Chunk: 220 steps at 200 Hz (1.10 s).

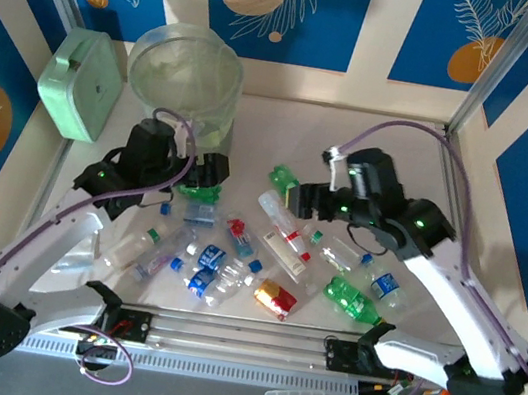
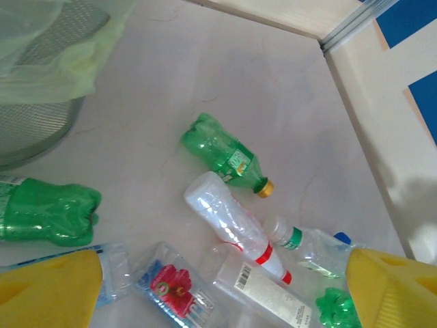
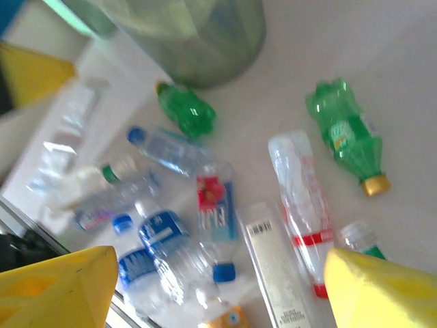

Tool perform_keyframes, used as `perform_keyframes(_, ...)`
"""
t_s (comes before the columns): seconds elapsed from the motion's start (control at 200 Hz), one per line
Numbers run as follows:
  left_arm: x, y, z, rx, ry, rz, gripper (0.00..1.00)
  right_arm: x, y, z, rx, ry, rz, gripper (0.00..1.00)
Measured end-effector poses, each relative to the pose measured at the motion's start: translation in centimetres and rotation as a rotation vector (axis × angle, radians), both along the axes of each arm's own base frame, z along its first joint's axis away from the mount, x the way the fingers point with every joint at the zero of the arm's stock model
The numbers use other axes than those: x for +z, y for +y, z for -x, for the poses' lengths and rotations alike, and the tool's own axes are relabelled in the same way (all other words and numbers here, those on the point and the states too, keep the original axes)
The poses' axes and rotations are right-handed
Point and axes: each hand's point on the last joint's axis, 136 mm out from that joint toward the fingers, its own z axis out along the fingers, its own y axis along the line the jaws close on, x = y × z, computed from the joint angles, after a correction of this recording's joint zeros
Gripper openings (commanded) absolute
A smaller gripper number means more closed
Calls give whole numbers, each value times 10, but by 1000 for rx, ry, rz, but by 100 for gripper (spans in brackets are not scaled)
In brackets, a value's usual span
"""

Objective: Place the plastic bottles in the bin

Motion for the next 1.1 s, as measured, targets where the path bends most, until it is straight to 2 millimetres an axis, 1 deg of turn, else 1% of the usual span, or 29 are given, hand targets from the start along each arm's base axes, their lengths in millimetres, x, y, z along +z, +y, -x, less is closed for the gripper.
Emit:
perform_keyframes(0.09,-3,8,3,25,-16,-20,91,-42,18,7,63,96,133,77)
perform_keyframes(0.105,-4,10,3,29,-20,-25,91,-47,19,9,69,105,148,77)
perform_keyframes(0.16,-6,14,3,43,-29,-43,91,-72,26,20,113,165,224,77)
perform_keyframes(0.21,-9,17,3,54,-32,-57,91,-90,29,30,148,210,282,77)
perform_keyframes(0.32,-19,21,2,67,-31,-81,91,-123,32,55,220,294,383,76)
perform_keyframes(0.385,-25,22,1,69,-25,-93,90,-137,34,68,256,335,427,76)
perform_keyframes(0.495,-29,21,-1,68,-19,-97,90,-159,36,86,296,395,472,75)
perform_keyframes(0.555,-30,20,-2,68,-19,-97,90,-171,34,95,313,433,497,71)
perform_keyframes(0.67,-31,20,-3,68,-18,-96,90,-188,30,109,330,488,537,70)
perform_keyframes(0.87,-31,18,-4,58,-18,-83,90,-214,23,124,342,544,611,71)
perform_keyframes(1.1,-38,17,-5,56,11,-65,89,-232,19,131,345,571,652,74)
